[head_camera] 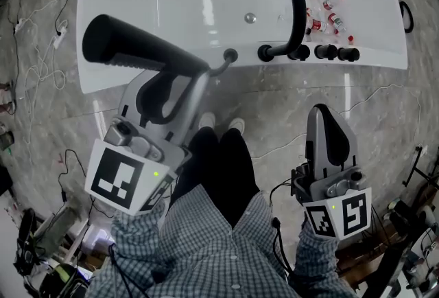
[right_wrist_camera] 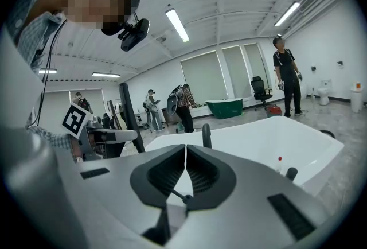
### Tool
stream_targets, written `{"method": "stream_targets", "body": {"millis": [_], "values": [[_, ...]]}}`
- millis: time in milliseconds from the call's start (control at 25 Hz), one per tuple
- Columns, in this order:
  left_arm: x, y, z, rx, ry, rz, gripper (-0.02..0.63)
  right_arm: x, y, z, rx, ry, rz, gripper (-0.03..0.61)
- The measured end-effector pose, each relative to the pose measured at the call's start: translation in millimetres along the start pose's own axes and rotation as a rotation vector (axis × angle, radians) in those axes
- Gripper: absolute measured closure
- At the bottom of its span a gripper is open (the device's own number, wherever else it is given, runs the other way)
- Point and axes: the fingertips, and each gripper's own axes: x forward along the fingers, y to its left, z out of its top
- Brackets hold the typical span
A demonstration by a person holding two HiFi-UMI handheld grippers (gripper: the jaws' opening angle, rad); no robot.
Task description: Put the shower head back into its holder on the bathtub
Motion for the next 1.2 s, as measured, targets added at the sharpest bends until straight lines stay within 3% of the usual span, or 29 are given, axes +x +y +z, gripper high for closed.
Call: {"method": "stream_targets", "body": {"millis": [400, 880, 1200], "values": [[13.5, 8.8, -28.8, -0.004, 0.026, 0.01, 0.494, 9.7, -6.7, -42.3, 0.048, 0.059, 0.006, 0.56], [36.0, 23.5, -55.3, -0.031, 0.029, 0.018, 0.494, 25.0, -17.1, -70.2, 0.066, 0.097, -0.01, 0.56], [52.2, 22.4, -77.1, -0.002, 0.066, 0.007, 0.494, 30.2, -27.2, -82.8, 0.087, 0.111, -0.02, 0.56]]}}
